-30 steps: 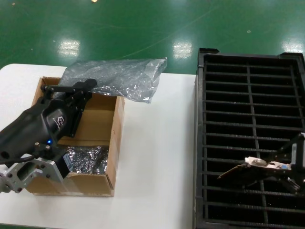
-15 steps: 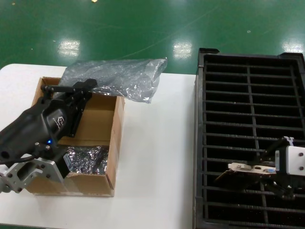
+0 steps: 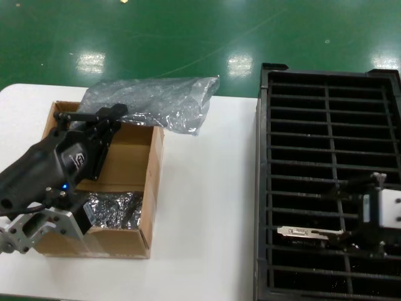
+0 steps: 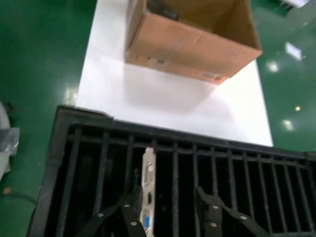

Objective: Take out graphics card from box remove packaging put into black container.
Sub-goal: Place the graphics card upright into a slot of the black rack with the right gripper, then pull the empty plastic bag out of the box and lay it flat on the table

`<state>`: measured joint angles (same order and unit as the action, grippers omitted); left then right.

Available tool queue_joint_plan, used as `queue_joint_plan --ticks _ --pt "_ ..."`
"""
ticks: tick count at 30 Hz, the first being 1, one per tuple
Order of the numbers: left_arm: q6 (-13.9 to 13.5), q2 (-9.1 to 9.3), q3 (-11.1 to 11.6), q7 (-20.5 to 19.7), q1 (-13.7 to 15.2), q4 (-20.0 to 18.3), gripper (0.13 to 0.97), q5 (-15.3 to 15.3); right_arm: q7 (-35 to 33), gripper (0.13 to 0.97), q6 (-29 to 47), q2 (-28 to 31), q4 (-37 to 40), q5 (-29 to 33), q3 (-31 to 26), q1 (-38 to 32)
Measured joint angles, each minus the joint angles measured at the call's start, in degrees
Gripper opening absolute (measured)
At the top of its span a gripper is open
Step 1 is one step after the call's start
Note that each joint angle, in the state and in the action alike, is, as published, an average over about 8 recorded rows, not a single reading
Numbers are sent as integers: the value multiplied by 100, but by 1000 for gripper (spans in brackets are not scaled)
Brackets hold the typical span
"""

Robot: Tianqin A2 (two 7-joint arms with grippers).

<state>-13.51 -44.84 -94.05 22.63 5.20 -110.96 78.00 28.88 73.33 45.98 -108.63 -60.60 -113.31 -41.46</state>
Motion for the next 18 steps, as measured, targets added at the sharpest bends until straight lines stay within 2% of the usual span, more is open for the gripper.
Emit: queue_joint_plan --ticks 5,11,18 --pt "0 0 0 0 0 0 139 0 8 372 -636 142 -48 -373 599 413" --pt "0 0 0 0 0 0 139 0 -108 514 -1872 148 10 -815 1638 1312" --pt "0 0 0 0 0 0 139 0 -423 660 -3316 -256 414 -1424 2704 2374"
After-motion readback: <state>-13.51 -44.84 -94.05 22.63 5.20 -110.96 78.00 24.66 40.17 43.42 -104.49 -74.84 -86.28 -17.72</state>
